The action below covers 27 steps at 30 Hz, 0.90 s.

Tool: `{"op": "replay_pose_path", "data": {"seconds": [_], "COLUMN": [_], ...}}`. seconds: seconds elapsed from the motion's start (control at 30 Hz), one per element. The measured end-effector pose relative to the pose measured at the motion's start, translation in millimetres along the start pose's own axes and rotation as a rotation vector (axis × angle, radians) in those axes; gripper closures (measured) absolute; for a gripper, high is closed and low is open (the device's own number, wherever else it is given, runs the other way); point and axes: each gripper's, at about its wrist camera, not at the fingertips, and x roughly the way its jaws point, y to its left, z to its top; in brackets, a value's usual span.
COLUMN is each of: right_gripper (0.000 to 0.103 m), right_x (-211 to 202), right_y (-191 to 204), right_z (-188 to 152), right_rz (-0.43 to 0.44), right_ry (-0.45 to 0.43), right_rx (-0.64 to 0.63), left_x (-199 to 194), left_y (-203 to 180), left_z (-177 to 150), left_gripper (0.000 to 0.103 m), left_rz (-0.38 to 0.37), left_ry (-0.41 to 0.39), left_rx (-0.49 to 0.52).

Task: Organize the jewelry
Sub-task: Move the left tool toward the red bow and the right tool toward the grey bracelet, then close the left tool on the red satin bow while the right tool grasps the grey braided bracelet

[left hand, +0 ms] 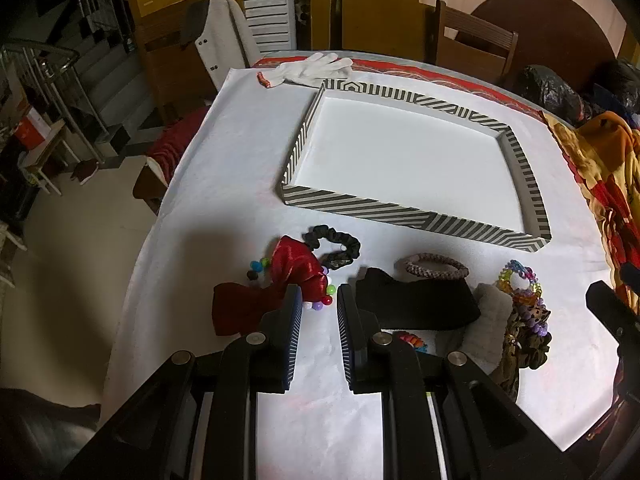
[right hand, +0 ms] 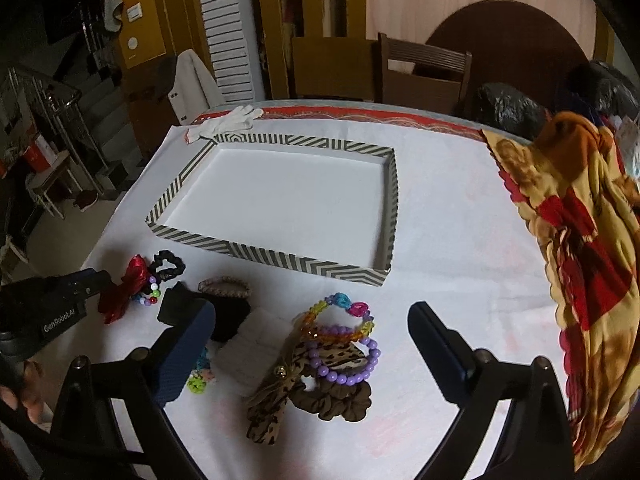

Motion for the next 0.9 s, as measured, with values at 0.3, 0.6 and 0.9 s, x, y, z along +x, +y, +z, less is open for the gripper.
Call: {"op": "replay_pose_path", "data": {"seconds": [0.3, 0.6, 0.9], "right_gripper": [0.004, 0.004, 0.004], "right_x": [3.9, 7.4, 9.9], "right_y": [-11.4, -14.5, -15.5], "right_z": [4.2, -0.3, -10.3], "right_rz": [0.037, 0.06, 0.098], "right_ry": [0.033, 0.048, 0.062], "right_rx": [0.045, 0.072, 0.062], "left_x": [1.9, 3.9, 11.0], "left_y": [9.2, 18.6, 70.7], "left_z": [-0.6, 0.0, 4.0], "left_gripper": [0.088, 0.088, 0.088], "left_rz": [0.009, -0.012, -0.035], "left_ry": [0.011, 0.022, 0.063], "left_rx": [-0.017, -0.029, -0.11]}}
